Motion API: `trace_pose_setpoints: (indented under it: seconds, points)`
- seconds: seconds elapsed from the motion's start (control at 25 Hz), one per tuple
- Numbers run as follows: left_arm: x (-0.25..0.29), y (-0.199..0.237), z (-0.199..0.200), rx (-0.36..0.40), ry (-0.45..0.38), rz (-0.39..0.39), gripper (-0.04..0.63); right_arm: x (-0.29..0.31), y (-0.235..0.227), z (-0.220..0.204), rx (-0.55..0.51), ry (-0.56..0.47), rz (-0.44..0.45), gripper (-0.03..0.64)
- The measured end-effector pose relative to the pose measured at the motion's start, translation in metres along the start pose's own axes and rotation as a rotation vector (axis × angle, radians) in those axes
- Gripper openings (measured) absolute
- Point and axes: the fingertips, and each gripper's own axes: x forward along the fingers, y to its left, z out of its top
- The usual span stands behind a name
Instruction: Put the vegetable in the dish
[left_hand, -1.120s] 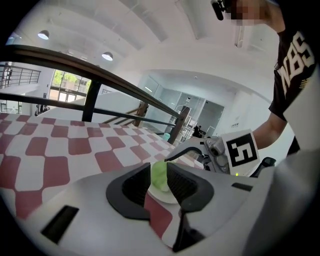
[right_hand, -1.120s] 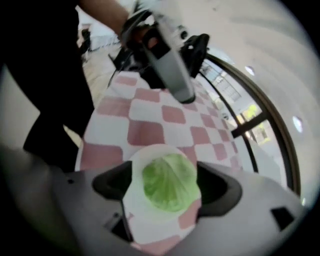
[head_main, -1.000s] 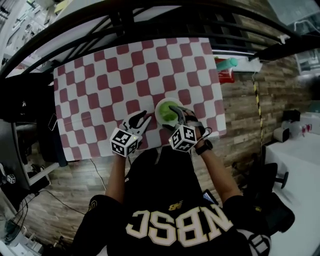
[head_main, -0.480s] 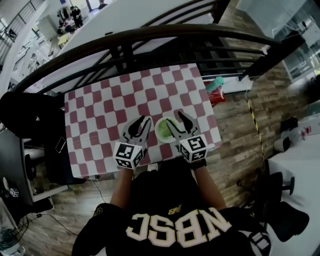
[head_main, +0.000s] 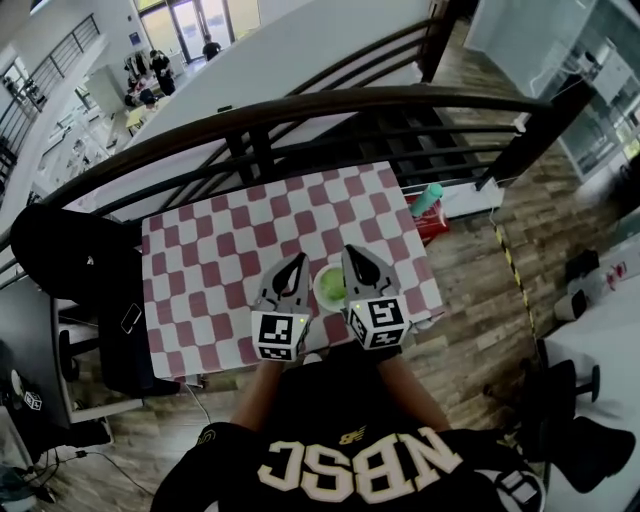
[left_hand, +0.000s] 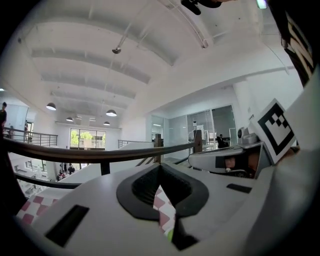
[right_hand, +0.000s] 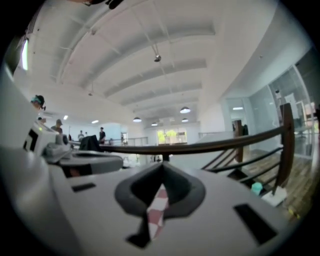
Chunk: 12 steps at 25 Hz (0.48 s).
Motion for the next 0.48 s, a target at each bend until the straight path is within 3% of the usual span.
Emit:
trace_pose_setpoints:
  seconds: [0.48]
  points:
    - [-0.005, 0.008, 0.017, 0.014, -0.028, 0.048, 0.018, -0.01, 0.003, 0.02, -0.033, -0.027, -0.014, 0.015]
